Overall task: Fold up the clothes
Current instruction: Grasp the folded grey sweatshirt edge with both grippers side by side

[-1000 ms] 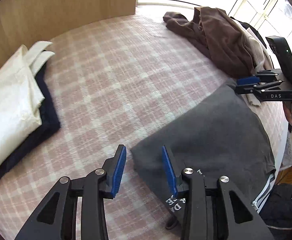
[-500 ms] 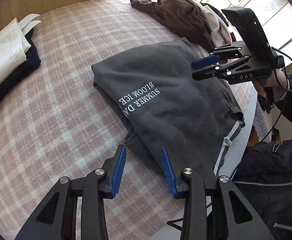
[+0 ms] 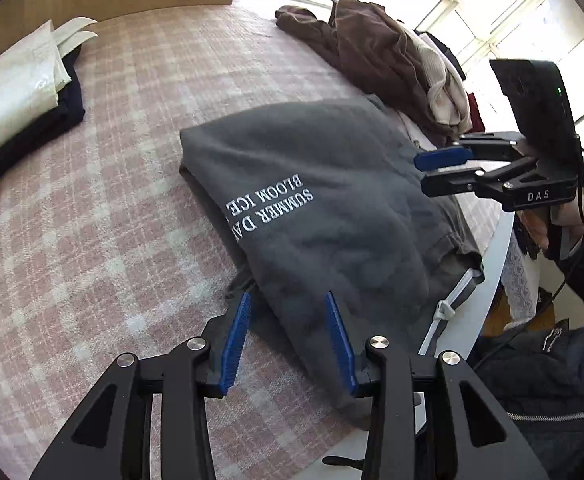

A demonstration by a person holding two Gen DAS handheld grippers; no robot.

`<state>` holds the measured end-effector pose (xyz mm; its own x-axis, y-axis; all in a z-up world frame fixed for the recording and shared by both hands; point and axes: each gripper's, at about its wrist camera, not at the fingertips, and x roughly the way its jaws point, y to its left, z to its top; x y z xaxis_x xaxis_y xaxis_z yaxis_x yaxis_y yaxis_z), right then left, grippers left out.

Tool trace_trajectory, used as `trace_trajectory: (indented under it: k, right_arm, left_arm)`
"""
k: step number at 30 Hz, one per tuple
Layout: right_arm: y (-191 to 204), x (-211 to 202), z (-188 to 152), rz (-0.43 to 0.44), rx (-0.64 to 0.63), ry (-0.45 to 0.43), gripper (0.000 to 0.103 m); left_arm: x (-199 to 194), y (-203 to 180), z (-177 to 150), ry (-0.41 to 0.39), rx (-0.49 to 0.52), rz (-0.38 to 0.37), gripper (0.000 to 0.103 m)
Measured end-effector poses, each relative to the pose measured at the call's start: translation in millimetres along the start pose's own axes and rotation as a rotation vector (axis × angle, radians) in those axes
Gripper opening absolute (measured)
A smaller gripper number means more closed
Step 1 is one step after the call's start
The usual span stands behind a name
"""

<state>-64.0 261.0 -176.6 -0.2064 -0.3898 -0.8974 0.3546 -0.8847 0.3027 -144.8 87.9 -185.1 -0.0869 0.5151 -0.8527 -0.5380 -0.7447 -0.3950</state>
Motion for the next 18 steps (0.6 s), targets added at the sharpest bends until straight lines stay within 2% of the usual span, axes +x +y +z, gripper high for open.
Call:
trace_trajectory:
  k: [2, 3, 4, 7, 10, 16, 18]
  right_arm:
    - [-16.4, -20.4, -1.4, -0.035, 0.059, -0.068, 0.049]
    - [-27.5, -26.3, -1.2, -0.071, 0.091, -0.092, 0.058]
    - [-40.2, -29.5, -1.3, -0.091, 0.131, -0.105, 0.059]
    - [-73.5, -27.5, -8.1, -0.042, 0.264, -0.072, 0.059]
    - [-82.8, -27.5, -28.1, -0.053, 0.284, -0.057, 0.059]
    - [-91.1, -20.3, -69.9, 0.013, 0.370, -0.062, 0.059]
    - [-94.3, -16.4, -77.5, 0.036, 0.397, -0.074, 0.059]
  left_arm:
    - [-5.0, 4.6, 9.1, -0.046, -0.055, 0.008, 0.044]
    - [-1.4, 5.6, 13.6, -0.043, -0.067, 0.023, 0.044]
    - [2.1, 6.5, 18.0, -0.040, -0.079, 0.039, 0.044]
    - [14.8, 1.3, 21.5, -0.009, -0.096, 0.040, 0.044]
    - [19.8, -8.5, 8.1, 0.011, -0.104, 0.054, 0.044]
    - [5.6, -1.5, -24.6, -0.023, -0.266, 0.051, 0.044]
    - [8.0, -0.5, -25.8, -0.032, -0.288, 0.084, 0.044]
